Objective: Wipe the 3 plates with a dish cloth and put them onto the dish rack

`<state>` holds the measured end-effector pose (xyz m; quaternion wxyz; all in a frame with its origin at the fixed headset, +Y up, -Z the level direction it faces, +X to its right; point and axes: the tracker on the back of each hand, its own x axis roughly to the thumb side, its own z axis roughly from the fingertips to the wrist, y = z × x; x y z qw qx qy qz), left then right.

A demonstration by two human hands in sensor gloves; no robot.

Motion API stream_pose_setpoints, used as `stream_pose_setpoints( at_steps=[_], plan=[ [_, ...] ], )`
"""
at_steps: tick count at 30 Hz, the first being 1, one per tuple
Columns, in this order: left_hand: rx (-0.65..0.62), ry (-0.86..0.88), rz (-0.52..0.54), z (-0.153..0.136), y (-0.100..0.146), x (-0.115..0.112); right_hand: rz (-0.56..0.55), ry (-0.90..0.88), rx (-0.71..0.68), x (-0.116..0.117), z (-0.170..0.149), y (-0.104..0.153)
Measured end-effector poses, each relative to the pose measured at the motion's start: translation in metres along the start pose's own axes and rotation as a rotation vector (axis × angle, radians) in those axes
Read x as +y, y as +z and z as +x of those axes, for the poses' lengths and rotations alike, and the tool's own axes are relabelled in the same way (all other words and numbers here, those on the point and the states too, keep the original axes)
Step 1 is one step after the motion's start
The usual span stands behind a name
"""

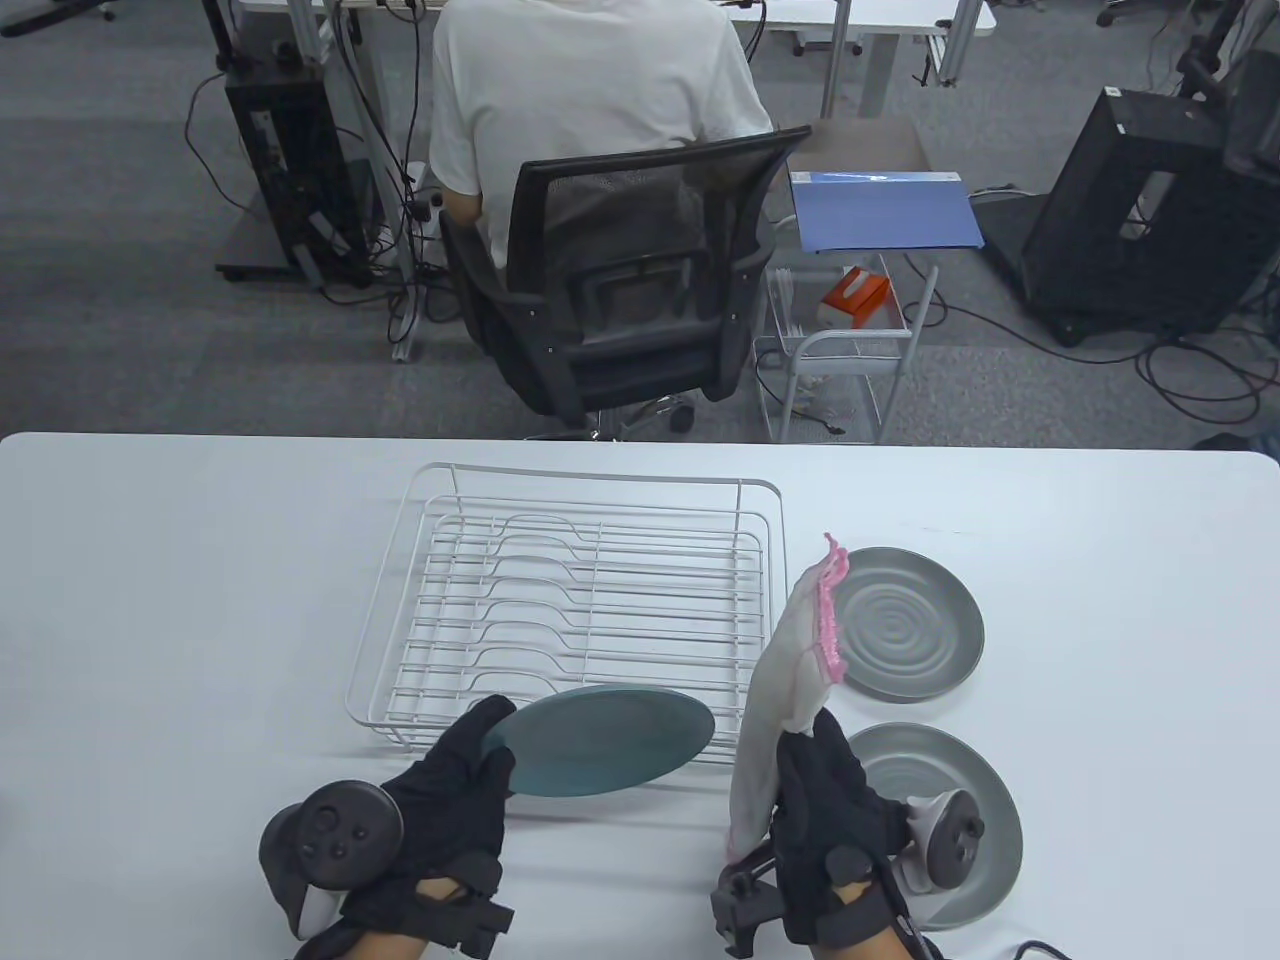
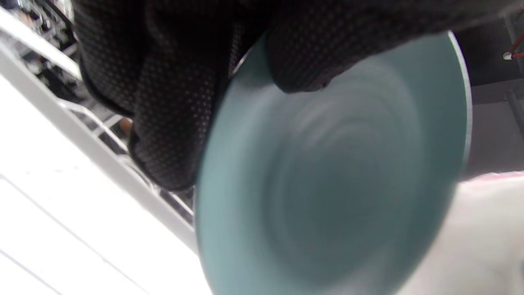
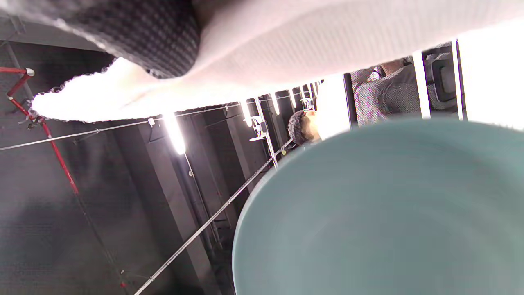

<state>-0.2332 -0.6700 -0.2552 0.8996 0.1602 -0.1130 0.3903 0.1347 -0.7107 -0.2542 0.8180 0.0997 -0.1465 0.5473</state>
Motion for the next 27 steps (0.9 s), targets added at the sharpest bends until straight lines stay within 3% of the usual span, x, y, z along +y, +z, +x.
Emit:
stream_pose_setpoints(
  at_steps=[7, 13, 19, 27],
  plan=[
    [0.106, -0.013, 0.116, -0.015, -0.024, 0.041, -0.046, 0.013, 0.004, -0.013, 0.003, -0.004],
    [0.147, -0.238, 0.131, -0.012, -0.07, 0.065, -0.076, 0.001, 0.023, -0.02, 0.001, -0.006],
    [0.203, -0.411, 0.076, -0.015, -0.116, 0.059, -0.046, 0.028, 0.04, -0.016, -0.003, -0.006],
    [0.295, -0.517, -0.012, -0.029, -0.154, 0.037, -0.031, 0.05, 0.059, -0.015, -0.007, -0.006]
  ],
)
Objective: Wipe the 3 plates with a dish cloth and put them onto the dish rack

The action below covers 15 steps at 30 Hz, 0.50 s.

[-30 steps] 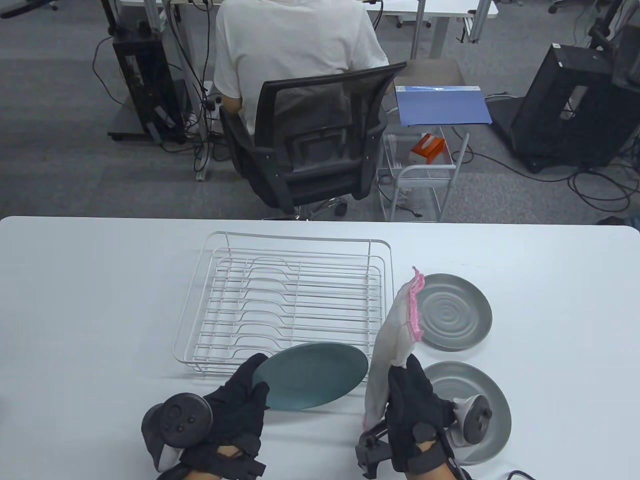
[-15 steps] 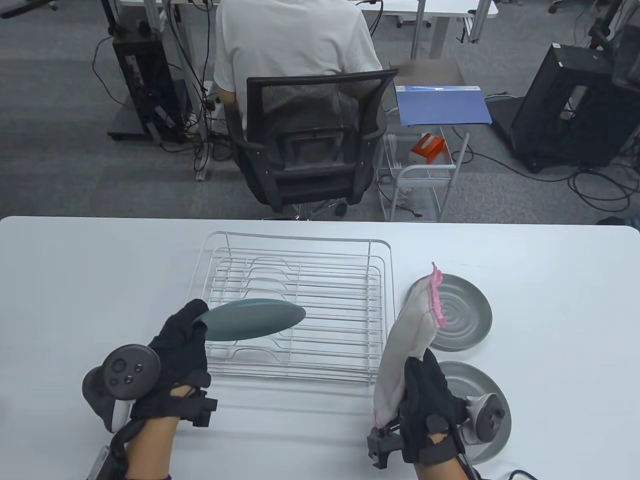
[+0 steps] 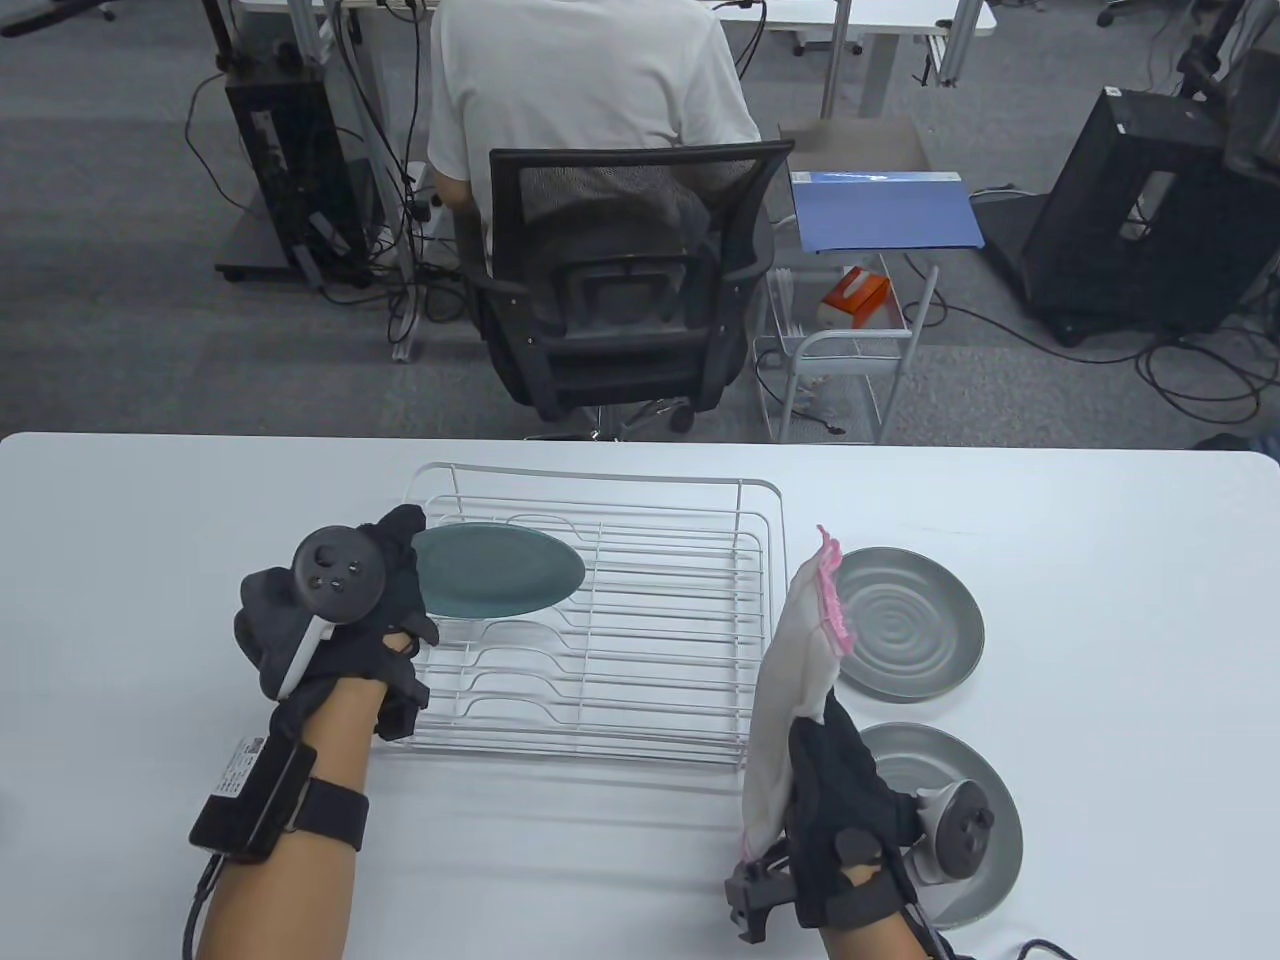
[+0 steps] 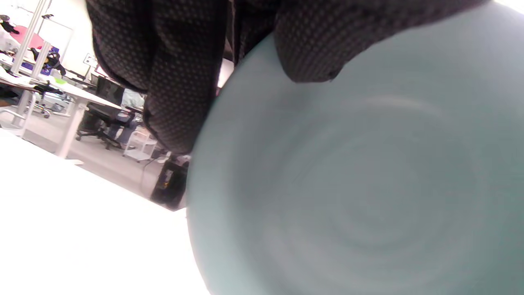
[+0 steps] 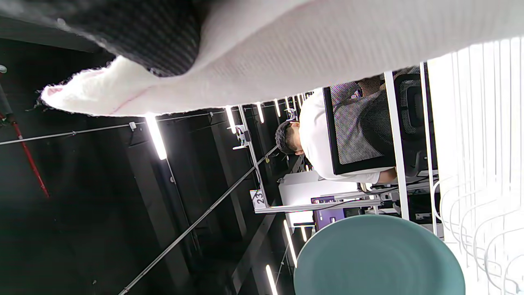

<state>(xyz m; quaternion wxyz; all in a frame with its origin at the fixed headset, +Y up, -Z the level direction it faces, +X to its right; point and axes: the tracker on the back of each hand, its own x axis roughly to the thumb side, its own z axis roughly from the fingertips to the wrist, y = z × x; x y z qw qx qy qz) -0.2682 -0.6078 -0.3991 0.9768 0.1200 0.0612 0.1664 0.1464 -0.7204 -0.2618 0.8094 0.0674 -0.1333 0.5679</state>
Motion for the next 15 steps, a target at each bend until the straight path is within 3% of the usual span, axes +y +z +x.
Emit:
stream_pose_setpoints(
  at_steps=[15],
  plan=[
    [0.034, -0.156, -0.205, 0.021, -0.032, -0.037, 0.001, 0.025, 0.022, 0.0, -0.002, 0.0]
  ],
)
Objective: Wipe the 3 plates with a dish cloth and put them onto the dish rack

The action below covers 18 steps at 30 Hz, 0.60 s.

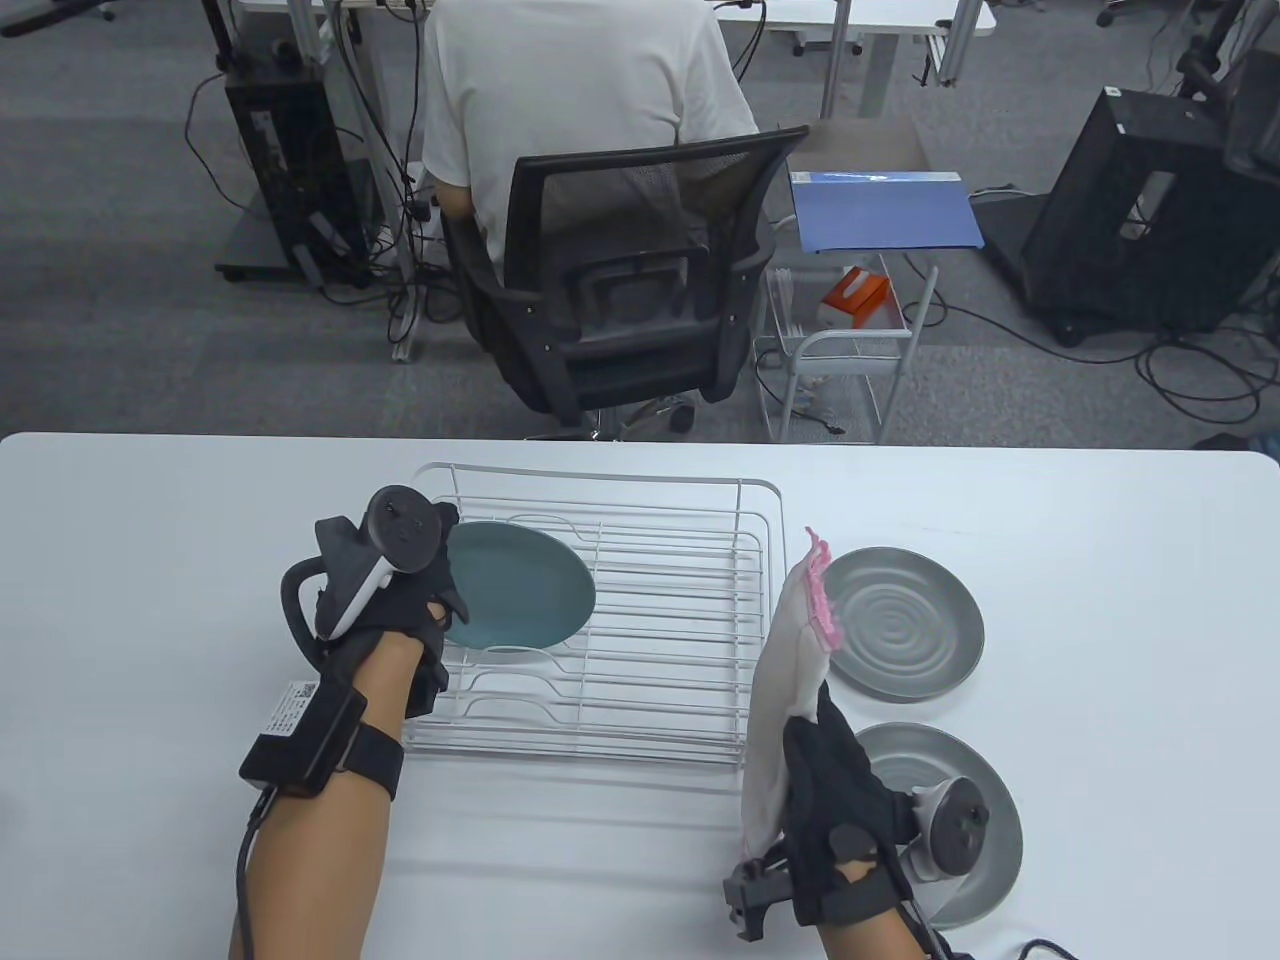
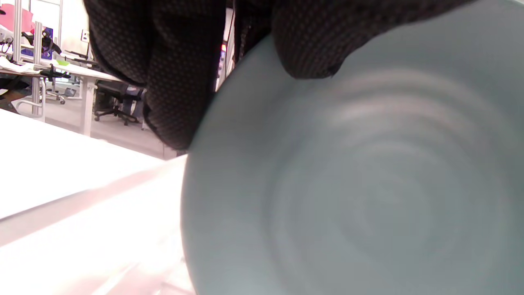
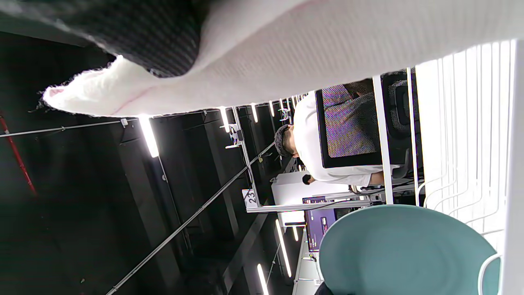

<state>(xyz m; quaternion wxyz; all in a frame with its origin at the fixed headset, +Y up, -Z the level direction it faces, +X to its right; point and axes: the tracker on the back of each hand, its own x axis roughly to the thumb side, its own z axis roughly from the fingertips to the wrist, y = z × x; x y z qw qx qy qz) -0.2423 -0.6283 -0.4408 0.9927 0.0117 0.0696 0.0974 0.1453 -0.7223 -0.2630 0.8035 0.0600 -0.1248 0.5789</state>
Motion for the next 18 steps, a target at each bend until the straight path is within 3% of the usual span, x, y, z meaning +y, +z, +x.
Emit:
stream_pose_setpoints(
  at_steps=[14, 18],
  plan=[
    [0.029, -0.047, -0.081, 0.007, -0.005, -0.015, 0.035, 0.013, 0.019, 0.004, -0.003, 0.0],
    [0.018, -0.061, -0.053, 0.01, -0.004, -0.017, 0.042, 0.016, 0.025, 0.004, -0.003, 0.0]
  ],
)
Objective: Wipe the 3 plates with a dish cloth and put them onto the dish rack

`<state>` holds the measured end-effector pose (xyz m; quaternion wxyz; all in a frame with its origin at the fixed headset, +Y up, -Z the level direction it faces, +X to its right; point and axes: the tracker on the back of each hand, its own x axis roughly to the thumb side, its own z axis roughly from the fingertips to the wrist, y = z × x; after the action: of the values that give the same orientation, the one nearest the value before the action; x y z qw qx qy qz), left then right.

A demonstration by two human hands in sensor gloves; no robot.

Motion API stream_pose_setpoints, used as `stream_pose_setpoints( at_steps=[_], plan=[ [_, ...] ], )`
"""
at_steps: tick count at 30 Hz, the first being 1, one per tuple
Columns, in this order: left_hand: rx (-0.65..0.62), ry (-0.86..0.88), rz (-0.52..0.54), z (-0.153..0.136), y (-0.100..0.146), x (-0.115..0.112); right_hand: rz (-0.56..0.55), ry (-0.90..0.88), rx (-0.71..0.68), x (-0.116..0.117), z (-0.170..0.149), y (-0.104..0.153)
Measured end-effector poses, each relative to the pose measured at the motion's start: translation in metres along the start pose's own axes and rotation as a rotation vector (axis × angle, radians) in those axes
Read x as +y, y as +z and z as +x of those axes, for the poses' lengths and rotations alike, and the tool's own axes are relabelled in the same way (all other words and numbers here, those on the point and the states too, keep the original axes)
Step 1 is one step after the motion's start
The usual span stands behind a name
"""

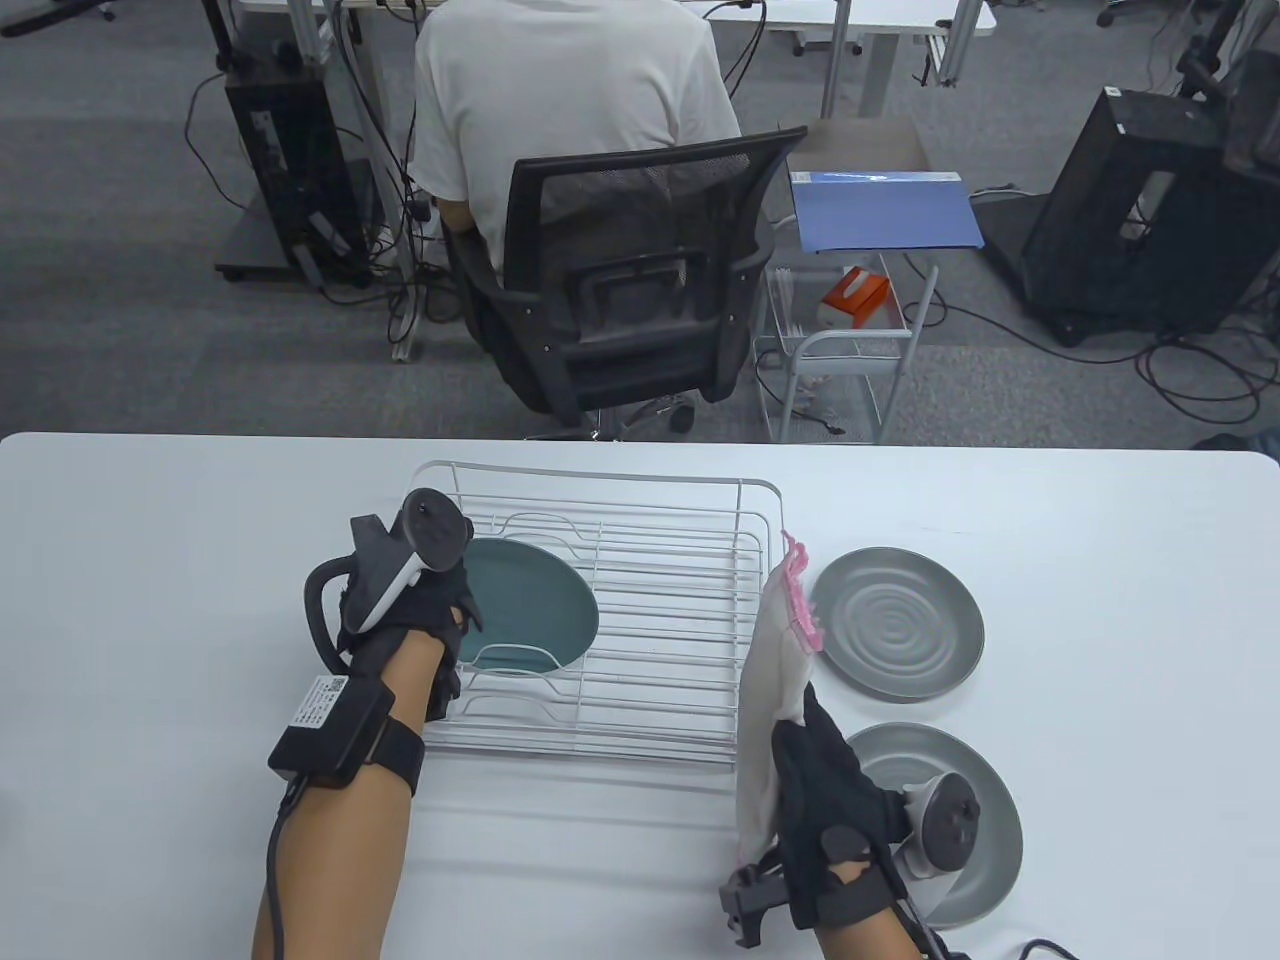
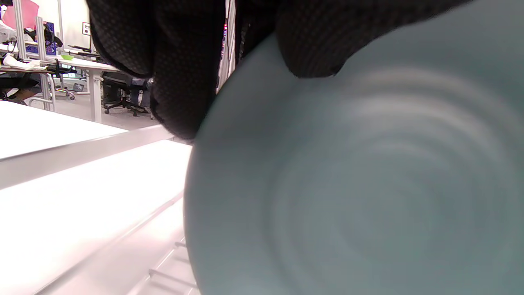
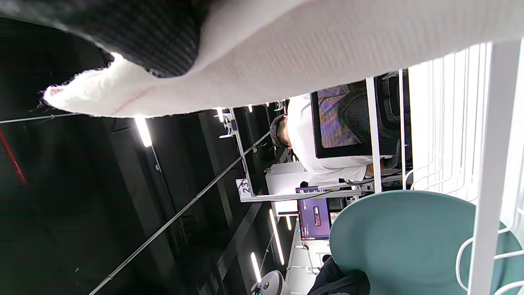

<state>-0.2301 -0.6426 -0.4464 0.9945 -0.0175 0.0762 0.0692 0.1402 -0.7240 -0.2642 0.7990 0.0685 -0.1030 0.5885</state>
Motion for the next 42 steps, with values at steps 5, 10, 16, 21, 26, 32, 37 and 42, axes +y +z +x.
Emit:
stream_pose_setpoints(
  at_steps=[5, 10, 16, 21, 26, 32, 37, 42],
  plan=[
    [-0.015, 0.005, -0.017, 0.004, 0.002, -0.003, 0.011, 0.007, 0.011, 0.001, -0.001, 0.0],
    [-0.04, -0.029, -0.017, 0.007, 0.009, -0.001, 0.016, 0.009, 0.019, 0.002, -0.003, 0.0],
    [-0.07, -0.006, 0.035, 0.001, 0.026, 0.013, 0.02, 0.006, 0.018, 0.003, -0.003, 0.0],
    [-0.121, 0.076, 0.089, -0.014, 0.052, 0.033, 0.028, -0.002, 0.013, 0.004, -0.004, 0.0],
    [-0.196, 0.306, 0.108, -0.037, 0.086, 0.045, 0.046, -0.002, 0.003, 0.007, -0.004, 0.0],
    [-0.316, 0.665, 0.161, -0.059, 0.14, 0.037, 0.096, 0.021, -0.022, 0.017, -0.002, 0.003],
    [-0.378, 0.695, 0.287, -0.057, 0.182, 0.018, 0.177, 0.108, -0.079, 0.028, 0.003, 0.006],
    [-0.433, 0.823, 0.184, -0.052, 0.181, -0.021, 0.232, 0.148, -0.098, 0.037, 0.002, 0.009]
  ],
)
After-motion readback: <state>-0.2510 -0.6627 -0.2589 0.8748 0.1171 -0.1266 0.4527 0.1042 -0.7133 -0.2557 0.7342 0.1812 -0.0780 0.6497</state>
